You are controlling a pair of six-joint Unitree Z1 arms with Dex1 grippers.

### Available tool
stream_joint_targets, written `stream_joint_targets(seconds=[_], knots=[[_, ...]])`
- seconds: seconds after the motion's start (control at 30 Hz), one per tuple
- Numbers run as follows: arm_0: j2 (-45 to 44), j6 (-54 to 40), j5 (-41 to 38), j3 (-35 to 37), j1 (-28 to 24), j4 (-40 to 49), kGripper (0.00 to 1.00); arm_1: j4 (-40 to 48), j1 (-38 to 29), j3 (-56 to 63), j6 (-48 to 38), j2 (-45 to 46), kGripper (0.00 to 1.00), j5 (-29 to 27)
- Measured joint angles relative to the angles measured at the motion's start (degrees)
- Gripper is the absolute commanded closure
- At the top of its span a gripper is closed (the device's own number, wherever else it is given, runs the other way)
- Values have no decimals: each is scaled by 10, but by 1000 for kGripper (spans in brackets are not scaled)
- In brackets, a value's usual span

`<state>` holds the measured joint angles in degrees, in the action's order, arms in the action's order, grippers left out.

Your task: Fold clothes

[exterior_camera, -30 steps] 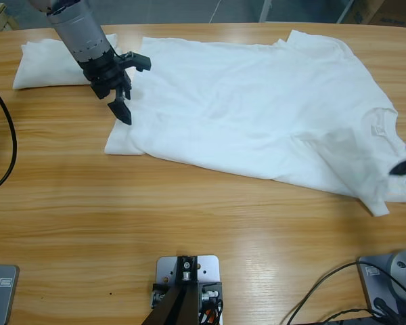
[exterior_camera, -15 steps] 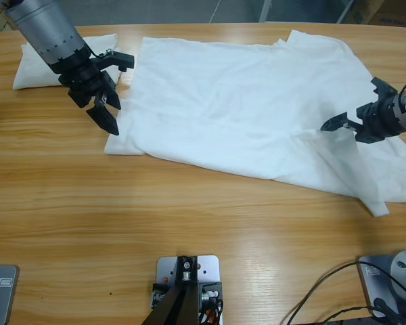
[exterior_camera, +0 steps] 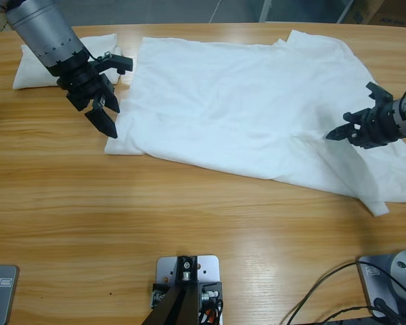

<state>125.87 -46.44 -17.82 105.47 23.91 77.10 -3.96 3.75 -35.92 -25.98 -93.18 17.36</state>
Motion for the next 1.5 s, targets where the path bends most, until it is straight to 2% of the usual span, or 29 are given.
stream_joint_targets(seconds=[0.43,0.67,0.8,0.83,1.0,1.1,1.13,1.17,1.2,1.27,1.3,1.43,1.5], knots=[[-8,0,-8,-29,0,0,36,4,-3,36,21,46,1000,0],[-49,13,-6,-66,0,-5,36,18,-91,77,11,123,1000,8],[-50,21,-6,-83,0,-16,36,49,-102,105,10,122,992,32],[-50,22,-6,-87,0,-18,36,57,-105,107,9,116,874,39],[-50,23,-6,-91,0,-21,36,82,-124,107,-27,73,869,60],[-50,23,-6,-96,0,-24,36,86,-160,108,-40,42,864,71],[-50,23,-6,-100,0,-27,36,89,-172,108,-44,35,744,73],[-50,23,-6,-104,0,-31,36,92,-178,108,-48,28,573,75],[-50,23,-6,-108,0,-34,36,93,-182,108,-53,24,476,78],[-50,23,-6,-115,0,-37,36,94,-186,108,-63,23,210,82],[-50,23,-6,-117,0,-38,36,93,-188,108,-68,24,130,82],[-50,23,-6,-119,0,-38,36,62,-190,107,-87,90,83,56],[-50,23,-6,-119,0,-39,36,34,-190,102,-102,168,87,11]])
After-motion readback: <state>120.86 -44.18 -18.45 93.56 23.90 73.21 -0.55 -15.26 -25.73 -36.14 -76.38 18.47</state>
